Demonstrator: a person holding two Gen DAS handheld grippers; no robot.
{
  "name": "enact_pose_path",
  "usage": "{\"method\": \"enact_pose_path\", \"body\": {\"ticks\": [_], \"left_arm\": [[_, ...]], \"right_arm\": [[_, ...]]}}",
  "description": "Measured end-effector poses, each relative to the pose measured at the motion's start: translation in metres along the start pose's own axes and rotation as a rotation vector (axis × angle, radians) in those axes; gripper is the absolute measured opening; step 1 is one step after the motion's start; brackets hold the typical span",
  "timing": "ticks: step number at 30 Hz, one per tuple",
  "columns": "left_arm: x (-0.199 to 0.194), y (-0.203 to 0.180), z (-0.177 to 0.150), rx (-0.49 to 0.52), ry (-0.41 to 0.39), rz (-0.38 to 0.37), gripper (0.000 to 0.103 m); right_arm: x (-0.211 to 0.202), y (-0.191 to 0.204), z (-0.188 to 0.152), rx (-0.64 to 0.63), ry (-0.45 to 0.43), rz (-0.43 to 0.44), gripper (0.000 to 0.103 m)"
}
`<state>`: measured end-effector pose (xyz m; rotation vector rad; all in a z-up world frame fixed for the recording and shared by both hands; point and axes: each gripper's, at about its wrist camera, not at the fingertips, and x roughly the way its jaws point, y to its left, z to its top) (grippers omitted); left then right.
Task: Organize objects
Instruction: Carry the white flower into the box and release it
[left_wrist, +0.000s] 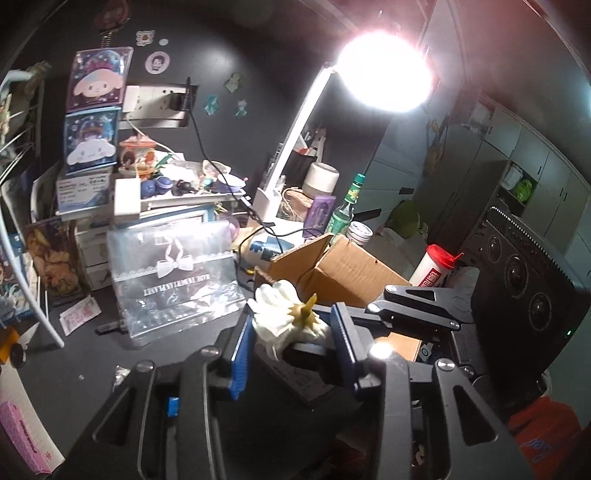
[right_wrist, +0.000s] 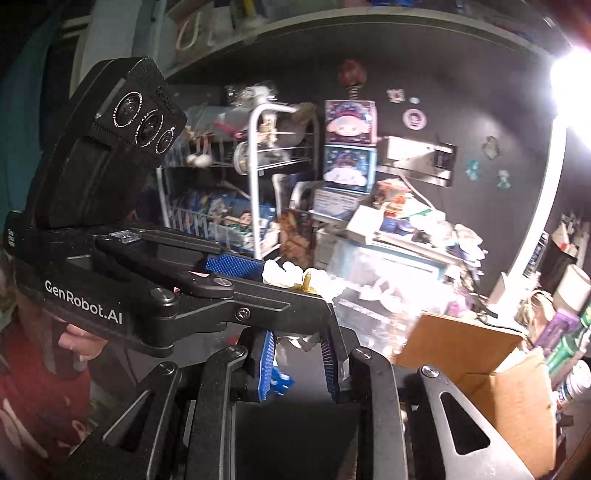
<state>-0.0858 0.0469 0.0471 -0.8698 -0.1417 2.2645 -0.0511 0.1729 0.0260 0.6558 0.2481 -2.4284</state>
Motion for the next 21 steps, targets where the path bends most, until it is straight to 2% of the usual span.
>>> {"method": "enact_pose_path", "body": {"ticks": [7,15,17,19,21], "left_arm": [[0.058,-0.033,0.028,0.029,0.071,-0.042,0.034],[0.108,-0.046,0.041,0.034,0.15,-0.038,0.034],[0.112,-0.048,0.042,0.046,0.155,-0.001,0.039],[0.109,-0.049,0.045,0.055,0.139,0.017,0.062],[0.101,-0.05,0.048,0.065,0.113,0.023,0.072]], "right_arm": [[-0.015,-0.059,-0.008,0.08,0.049,-0.077,0.018],[-0.014,-0.103,-0.02,0.15,0.145,-0.097,0.018],[-0.013,-0.106,-0.023,0.15,0.168,-0.1,0.02],[-0.01,-0.108,-0.024,0.151,0.187,-0.106,0.032],[-0.011,-0.108,-0.025,0.14,0.195,-0.112,0.033]]}}
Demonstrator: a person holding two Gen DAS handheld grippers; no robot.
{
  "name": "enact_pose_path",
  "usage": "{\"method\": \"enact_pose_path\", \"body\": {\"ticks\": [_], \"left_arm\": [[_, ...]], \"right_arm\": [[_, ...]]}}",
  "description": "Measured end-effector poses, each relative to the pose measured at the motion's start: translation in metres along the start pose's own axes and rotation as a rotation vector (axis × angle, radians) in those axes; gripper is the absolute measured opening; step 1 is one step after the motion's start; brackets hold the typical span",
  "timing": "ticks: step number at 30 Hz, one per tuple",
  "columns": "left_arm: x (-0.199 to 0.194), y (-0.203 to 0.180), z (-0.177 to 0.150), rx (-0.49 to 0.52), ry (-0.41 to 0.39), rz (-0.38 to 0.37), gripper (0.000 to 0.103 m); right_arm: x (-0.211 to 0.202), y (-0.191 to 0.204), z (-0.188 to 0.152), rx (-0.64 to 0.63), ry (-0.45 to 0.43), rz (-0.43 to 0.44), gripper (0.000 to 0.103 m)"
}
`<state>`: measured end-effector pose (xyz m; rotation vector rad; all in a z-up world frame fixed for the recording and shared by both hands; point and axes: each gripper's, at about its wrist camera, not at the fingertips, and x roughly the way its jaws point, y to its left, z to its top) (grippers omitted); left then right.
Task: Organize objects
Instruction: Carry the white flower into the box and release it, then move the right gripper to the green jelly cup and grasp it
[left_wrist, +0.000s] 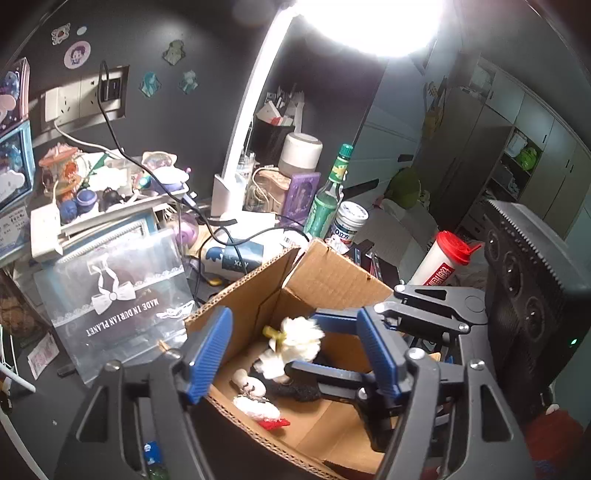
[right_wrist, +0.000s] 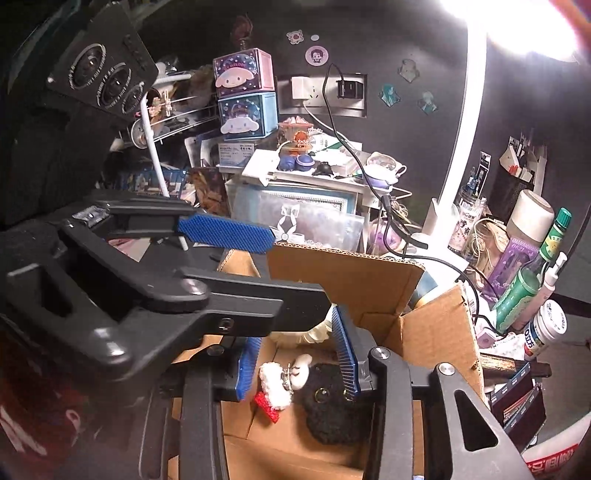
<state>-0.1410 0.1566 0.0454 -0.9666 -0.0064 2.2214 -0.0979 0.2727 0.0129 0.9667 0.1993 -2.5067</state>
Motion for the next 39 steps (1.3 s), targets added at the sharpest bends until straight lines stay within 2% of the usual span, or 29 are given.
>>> {"method": "enact_pose_path", "body": {"ticks": [7,11,16,20,25,28,31,39], "left_arm": [[-0.044,0.008,-0.011,0.027,-0.086,0.109,0.081],[-0.076,0.025,-0.028,0.005,-0.136,0.178,0.082],[-0.112,0.055,-0.061,-0.032,-0.179,0.303,0.085],[-0.129,0.081,-0.097,-0.084,-0.199,0.407,0.085],[-0.133,0.117,-0.148,-0.165,-0.183,0.464,0.085],[-0.128,0.134,-0.176,-0.212,-0.155,0.463,0.085],[-0.125,0.147,-0.198,-0.255,-0.138,0.453,0.085],[-0.121,0.16,-0.222,-0.295,-0.121,0.438,0.085]], "right_arm": [[-0.008,0.019,0.003,-0.024,-0.031,0.037,0.034],[-0.011,0.053,0.007,-0.076,-0.061,0.102,0.034],[-0.004,0.108,0.006,-0.156,-0.071,0.198,0.034],[0.017,0.151,-0.006,-0.203,-0.035,0.289,0.034],[0.07,0.182,-0.034,-0.197,0.078,0.343,0.035],[0.109,0.185,-0.056,-0.182,0.147,0.301,0.041],[0.14,0.183,-0.068,-0.175,0.185,0.236,0.042],[0.18,0.173,-0.067,-0.175,0.199,0.147,0.042]]}}
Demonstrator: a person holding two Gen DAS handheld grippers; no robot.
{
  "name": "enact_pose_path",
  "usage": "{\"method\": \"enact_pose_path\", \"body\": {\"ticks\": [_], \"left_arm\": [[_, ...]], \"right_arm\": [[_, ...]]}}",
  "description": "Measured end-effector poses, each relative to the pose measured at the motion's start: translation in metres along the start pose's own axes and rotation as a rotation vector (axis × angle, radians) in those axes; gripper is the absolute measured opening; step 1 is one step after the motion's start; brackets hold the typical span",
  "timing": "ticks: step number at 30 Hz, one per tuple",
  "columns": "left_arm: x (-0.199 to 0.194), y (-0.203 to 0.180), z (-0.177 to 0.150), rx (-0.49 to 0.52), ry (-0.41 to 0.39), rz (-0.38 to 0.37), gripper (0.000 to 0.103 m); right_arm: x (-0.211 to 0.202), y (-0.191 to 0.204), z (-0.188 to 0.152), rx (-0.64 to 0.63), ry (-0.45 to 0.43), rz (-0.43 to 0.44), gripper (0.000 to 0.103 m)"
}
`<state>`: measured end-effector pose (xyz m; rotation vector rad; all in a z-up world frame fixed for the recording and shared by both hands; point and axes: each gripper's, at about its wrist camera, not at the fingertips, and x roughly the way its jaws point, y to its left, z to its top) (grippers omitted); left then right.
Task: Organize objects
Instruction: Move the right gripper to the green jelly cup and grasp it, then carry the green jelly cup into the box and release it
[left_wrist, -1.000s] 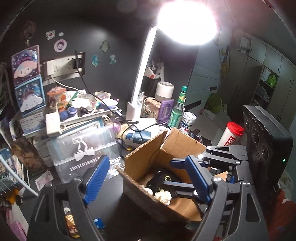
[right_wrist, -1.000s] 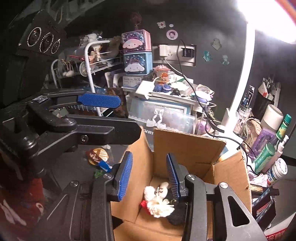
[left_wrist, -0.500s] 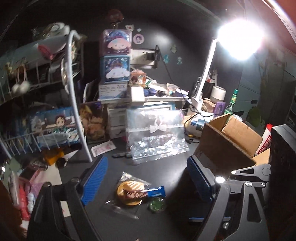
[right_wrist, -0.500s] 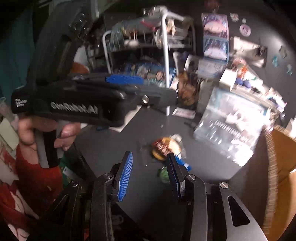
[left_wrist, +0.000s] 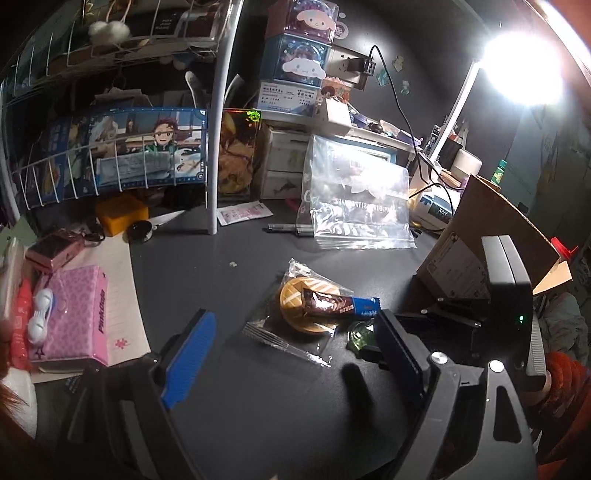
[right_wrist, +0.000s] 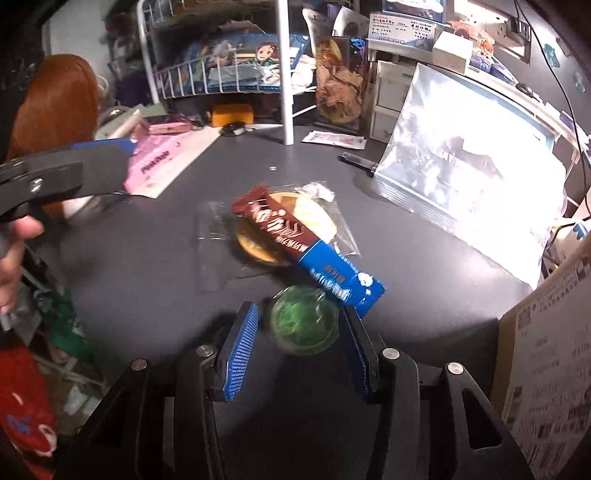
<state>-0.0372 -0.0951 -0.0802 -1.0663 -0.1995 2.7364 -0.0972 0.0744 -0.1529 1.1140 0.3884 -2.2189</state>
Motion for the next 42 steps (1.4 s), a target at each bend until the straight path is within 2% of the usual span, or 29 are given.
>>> {"method": "enact_pose_path", "body": {"ticks": [5,7,11,14,16,23,28,32,40,42], "left_arm": [[0.002,0.003,0.002,-0.007,0.001,-0.011,0.085],[0.003,0.004,0.003,-0.005,0.004,-0.015,0.085],[0.005,-0.001,0.003,0.012,0.015,-0.028,0.085],[0.006,-0.007,0.004,0.028,0.027,-0.05,0.085],[0.008,-0.012,0.003,0.041,0.041,-0.073,0.085],[0.003,-0.032,0.014,0.057,0.082,-0.229,0.085],[-0.016,-0.044,0.036,0.062,0.069,-0.323,0.067],[-0.028,-0.062,0.058,0.081,0.053,-0.387,0.061],[-0.023,-0.109,0.099,0.123,0.062,-0.487,0.038],[-0.015,-0.125,0.108,0.142,0.071,-0.495,0.037]], "right_arm": [[0.009,-0.003,0.002,-0.014,0.019,-0.001,0.041],[0.009,-0.001,0.003,-0.029,0.017,-0.017,0.034],[0.008,0.003,0.0,-0.058,0.017,-0.032,0.034],[0.002,0.005,-0.002,-0.058,0.007,-0.005,0.034],[-0.007,0.008,-0.002,-0.064,-0.009,0.028,0.034],[-0.051,0.027,0.005,-0.123,-0.11,0.084,0.034],[-0.099,0.032,0.021,-0.164,-0.225,0.058,0.034],[-0.135,0.027,0.029,-0.179,-0.303,0.022,0.034],[-0.18,-0.001,0.033,-0.167,-0.373,-0.077,0.034],[-0.186,-0.015,0.032,-0.143,-0.373,-0.09,0.034]]}}
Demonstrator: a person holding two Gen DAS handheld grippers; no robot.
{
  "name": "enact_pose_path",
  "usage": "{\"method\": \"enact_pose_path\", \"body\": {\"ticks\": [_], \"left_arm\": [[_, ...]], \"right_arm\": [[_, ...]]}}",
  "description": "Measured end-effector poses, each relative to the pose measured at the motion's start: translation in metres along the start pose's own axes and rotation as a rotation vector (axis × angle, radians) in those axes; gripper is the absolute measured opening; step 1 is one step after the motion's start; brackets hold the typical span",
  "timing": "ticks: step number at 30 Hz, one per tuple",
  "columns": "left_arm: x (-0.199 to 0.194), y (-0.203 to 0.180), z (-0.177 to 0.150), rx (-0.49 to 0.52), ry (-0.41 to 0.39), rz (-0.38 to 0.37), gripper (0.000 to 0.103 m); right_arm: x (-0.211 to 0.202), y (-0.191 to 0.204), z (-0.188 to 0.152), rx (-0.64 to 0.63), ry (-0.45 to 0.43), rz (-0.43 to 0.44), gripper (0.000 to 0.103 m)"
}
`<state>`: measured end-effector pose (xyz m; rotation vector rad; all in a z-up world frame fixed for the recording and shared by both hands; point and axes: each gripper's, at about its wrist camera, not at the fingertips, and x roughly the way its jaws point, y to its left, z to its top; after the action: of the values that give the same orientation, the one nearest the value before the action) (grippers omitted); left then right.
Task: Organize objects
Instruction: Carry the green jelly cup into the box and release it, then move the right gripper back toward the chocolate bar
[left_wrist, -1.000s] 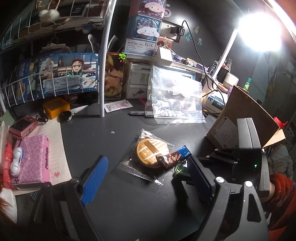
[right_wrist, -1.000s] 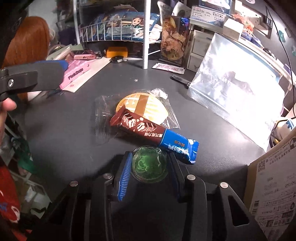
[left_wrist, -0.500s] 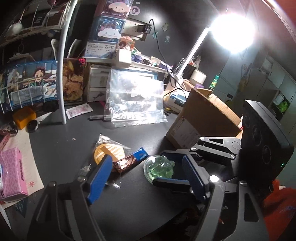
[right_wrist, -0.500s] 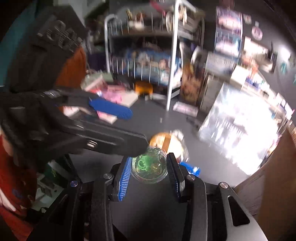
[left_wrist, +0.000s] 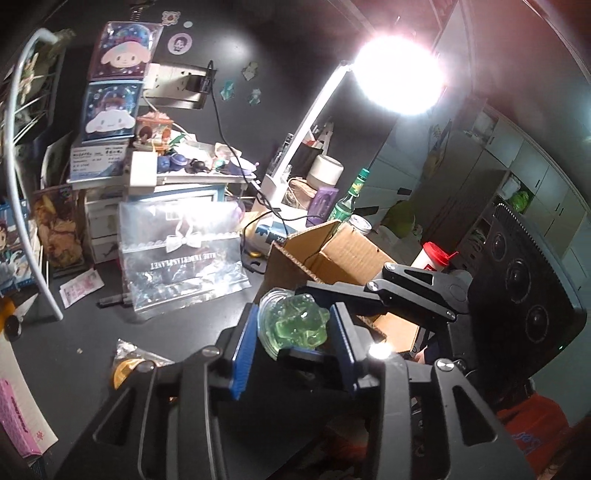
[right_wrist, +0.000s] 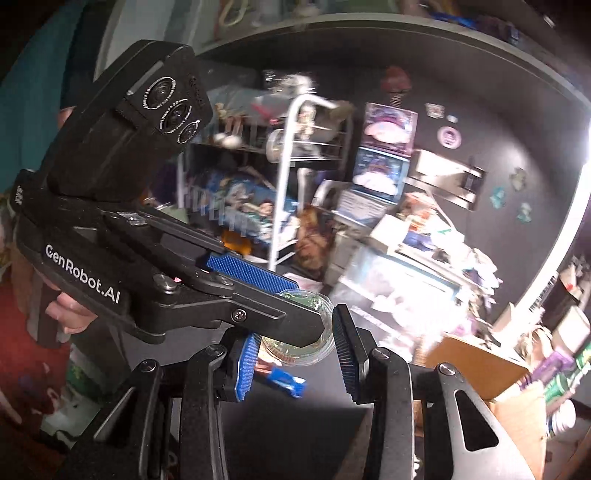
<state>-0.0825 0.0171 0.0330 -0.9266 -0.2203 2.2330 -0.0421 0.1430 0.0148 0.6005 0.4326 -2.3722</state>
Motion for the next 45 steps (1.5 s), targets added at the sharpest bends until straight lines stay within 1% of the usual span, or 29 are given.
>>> {"method": "enact_pose_path", "body": {"ticks": [5,10,14,17,18,20,21,22,23,24,26,28,31,35,40,42,45], "left_arm": [[0.041,-0.021,0.024,0.029,0.043,-0.034,0.037],[0.085,-0.041,0.043,0.05,0.096,-0.072,0.037],[0.111,-0.051,0.051,0.061,0.136,-0.081,0.037],[0.126,-0.058,0.053,0.072,0.17,-0.076,0.037],[0.129,-0.06,0.054,0.079,0.182,-0.069,0.038],[0.132,-0.065,0.055,0.094,0.185,-0.04,0.051],[0.13,-0.067,0.056,0.105,0.172,-0.026,0.063],[0.126,-0.069,0.057,0.116,0.154,-0.019,0.07],[0.121,-0.071,0.059,0.125,0.137,-0.011,0.074],[0.116,-0.072,0.06,0.133,0.124,0.002,0.076],[0.107,-0.073,0.061,0.152,0.097,0.045,0.08],[0.096,-0.071,0.061,0.164,0.072,0.093,0.081],[0.075,-0.064,0.059,0.159,0.028,0.143,0.081],[0.04,-0.048,0.051,0.143,-0.039,0.218,0.082],[-0.008,-0.021,0.029,0.115,-0.109,0.336,0.086],[-0.022,-0.007,0.017,0.095,-0.124,0.378,0.086],[-0.035,0.013,-0.005,0.069,-0.127,0.433,0.086]], "right_arm": [[-0.015,-0.041,-0.009,0.069,0.025,-0.052,0.034],[-0.024,-0.081,-0.022,0.123,0.072,-0.101,0.034],[-0.026,-0.107,-0.031,0.158,0.123,-0.119,0.034],[-0.023,-0.118,-0.036,0.172,0.164,-0.124,0.034],[-0.023,-0.119,-0.037,0.176,0.18,-0.123,0.034],[-0.022,-0.122,-0.04,0.188,0.201,-0.131,0.036],[-0.022,-0.124,-0.04,0.188,0.208,-0.142,0.043],[-0.023,-0.125,-0.04,0.181,0.21,-0.155,0.046],[-0.025,-0.126,-0.042,0.177,0.209,-0.166,0.046],[-0.027,-0.127,-0.041,0.175,0.205,-0.173,0.046],[-0.03,-0.13,-0.041,0.181,0.201,-0.166,0.046],[-0.031,-0.128,-0.039,0.18,0.196,-0.164,0.046],[-0.032,-0.12,-0.035,0.173,0.179,-0.154,0.046],[-0.029,-0.096,-0.023,0.155,0.142,-0.093,0.046],[-0.016,-0.046,-0.005,0.11,0.098,0.047,0.046],[-0.004,-0.024,-0.003,0.093,0.101,0.108,0.046],[0.019,0.005,-0.008,0.07,0.128,0.174,0.046]]}}
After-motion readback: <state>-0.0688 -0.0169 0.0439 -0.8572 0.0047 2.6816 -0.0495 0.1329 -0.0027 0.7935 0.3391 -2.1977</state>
